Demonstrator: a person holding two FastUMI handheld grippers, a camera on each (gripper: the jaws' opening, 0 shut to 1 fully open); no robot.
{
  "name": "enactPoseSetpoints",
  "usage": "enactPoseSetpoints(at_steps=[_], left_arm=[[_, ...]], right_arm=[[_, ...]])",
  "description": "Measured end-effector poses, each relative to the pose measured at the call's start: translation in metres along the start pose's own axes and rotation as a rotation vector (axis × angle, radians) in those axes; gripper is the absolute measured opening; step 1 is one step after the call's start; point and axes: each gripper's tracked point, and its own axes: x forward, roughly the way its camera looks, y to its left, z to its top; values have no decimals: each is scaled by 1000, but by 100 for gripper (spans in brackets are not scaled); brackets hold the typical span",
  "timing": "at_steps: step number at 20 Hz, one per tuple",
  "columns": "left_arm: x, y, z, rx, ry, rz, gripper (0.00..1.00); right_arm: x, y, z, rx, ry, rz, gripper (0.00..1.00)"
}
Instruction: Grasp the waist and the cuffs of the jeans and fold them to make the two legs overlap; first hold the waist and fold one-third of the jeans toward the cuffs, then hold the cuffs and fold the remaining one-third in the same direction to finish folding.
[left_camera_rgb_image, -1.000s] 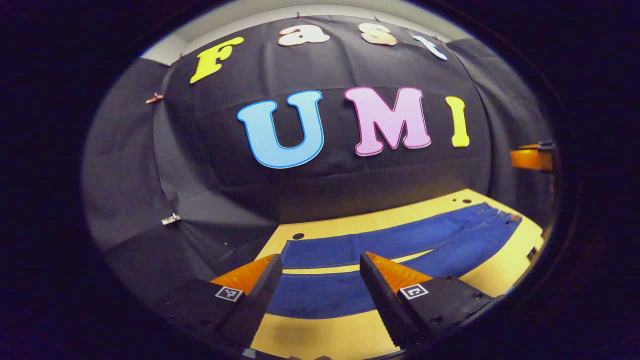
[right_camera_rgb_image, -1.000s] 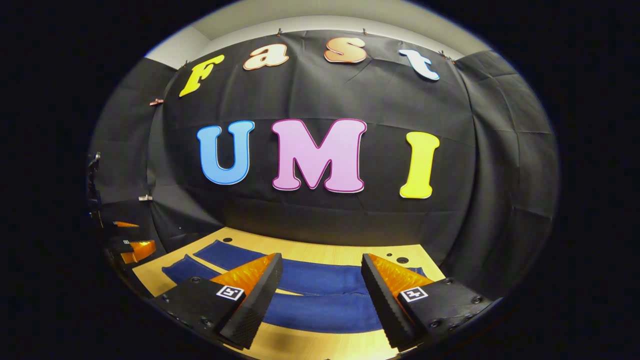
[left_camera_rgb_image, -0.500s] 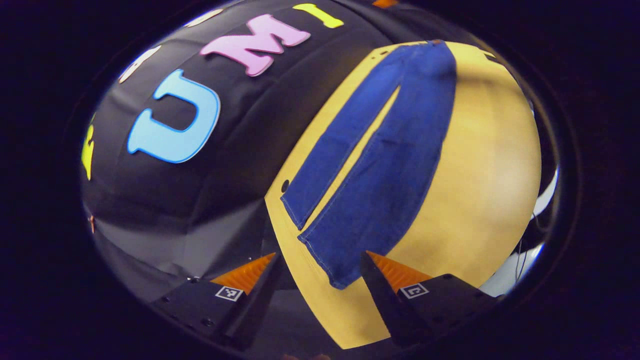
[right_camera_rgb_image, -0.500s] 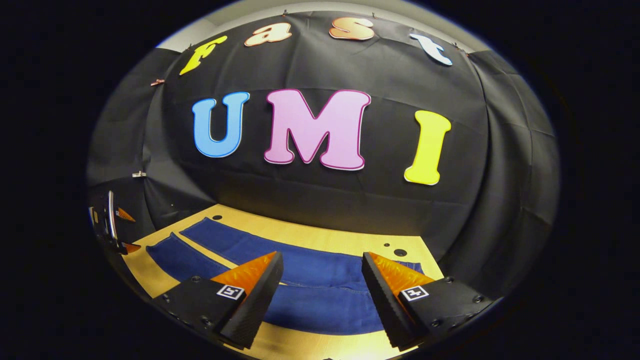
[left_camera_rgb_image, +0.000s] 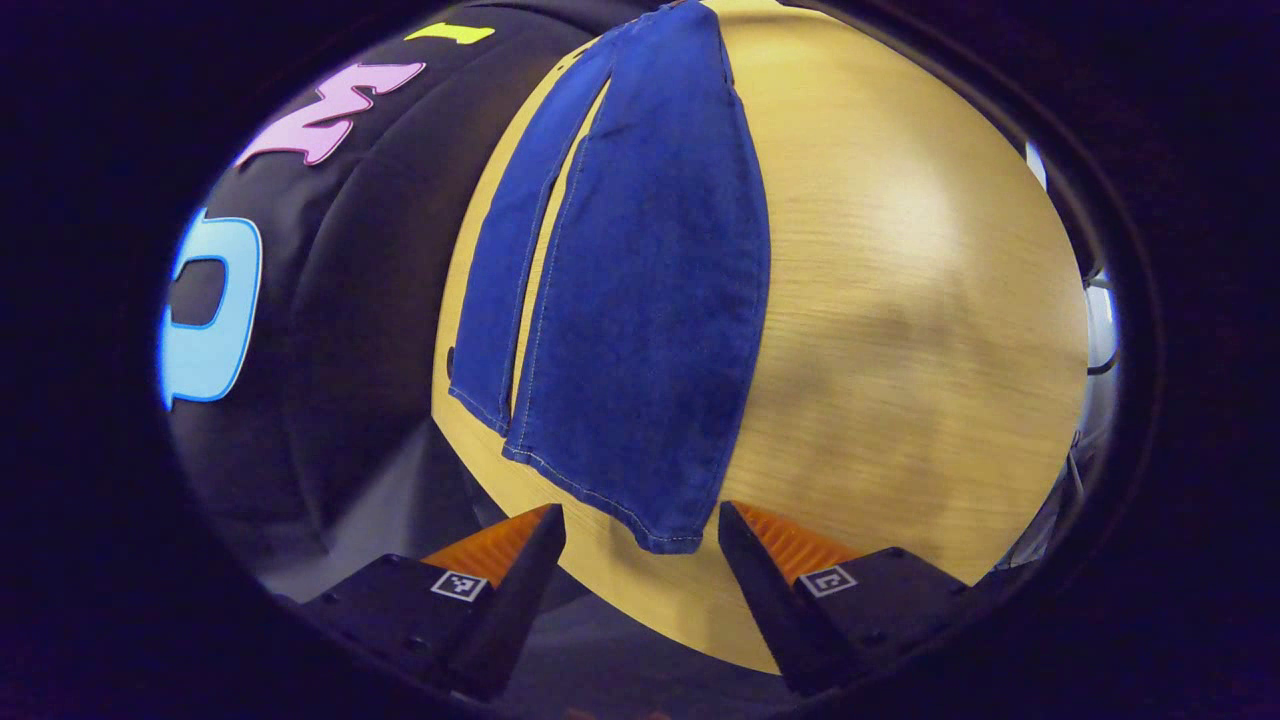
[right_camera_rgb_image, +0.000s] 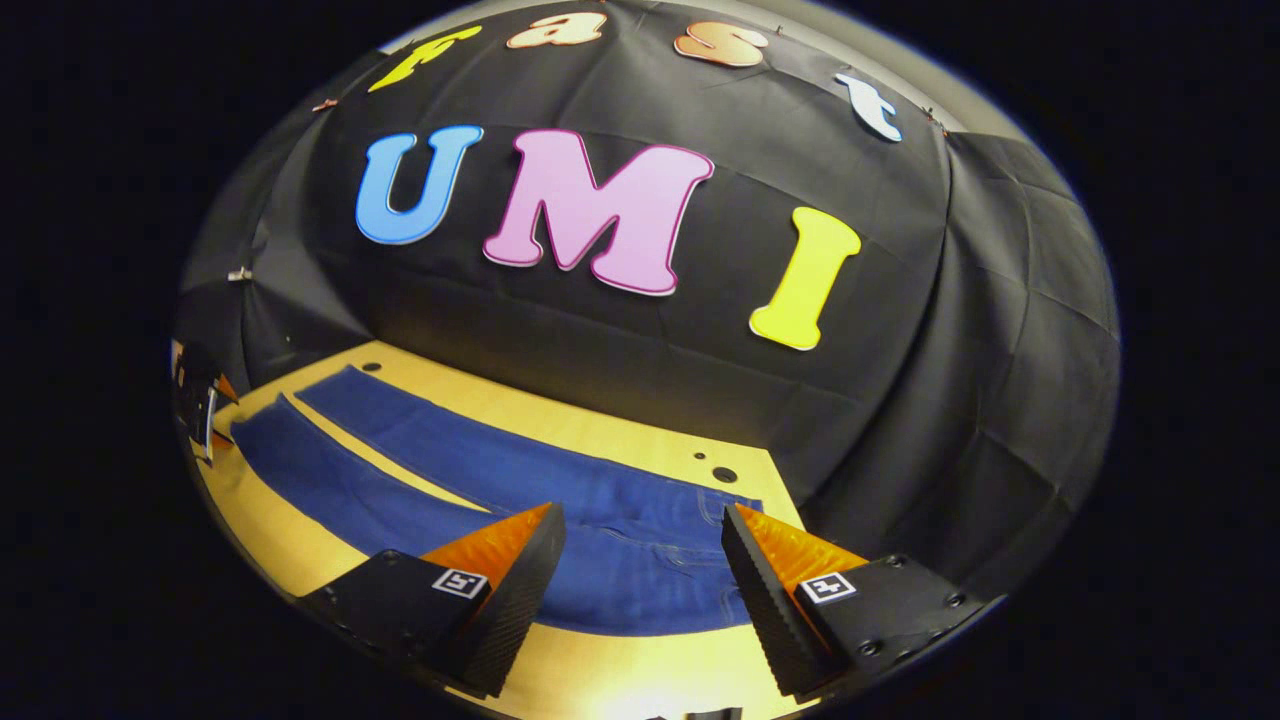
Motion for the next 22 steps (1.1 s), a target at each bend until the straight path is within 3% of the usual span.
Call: enactPoseSetpoints(at_steps=[3,5,6,7,9,12,16,22], left_arm=[[15,10,0,-20,1,6,91],[31,14,0,-47,15,-24,80],[38,19,0,-48,35,-38,64],[45,18,-2,-59,65,-54,41],[43,18,-1,-83,69,-71,19],[48,17,-1,-140,71,-92,13],[47,18,-1,-124,69,-99,6],[46,18,0,-115,106,-69,6]], right_arm=[[3,-27,-12,4,16,-57,96],[12,-55,-21,-80,-10,-133,96],[19,-74,-28,-186,-20,-168,96],[27,-82,-33,-245,-16,-160,96],[36,-98,-45,-332,-3,-151,97],[47,-117,-60,-519,13,-97,96],[61,-131,-113,-867,109,90,96],[84,-161,-214,-1097,335,272,96]])
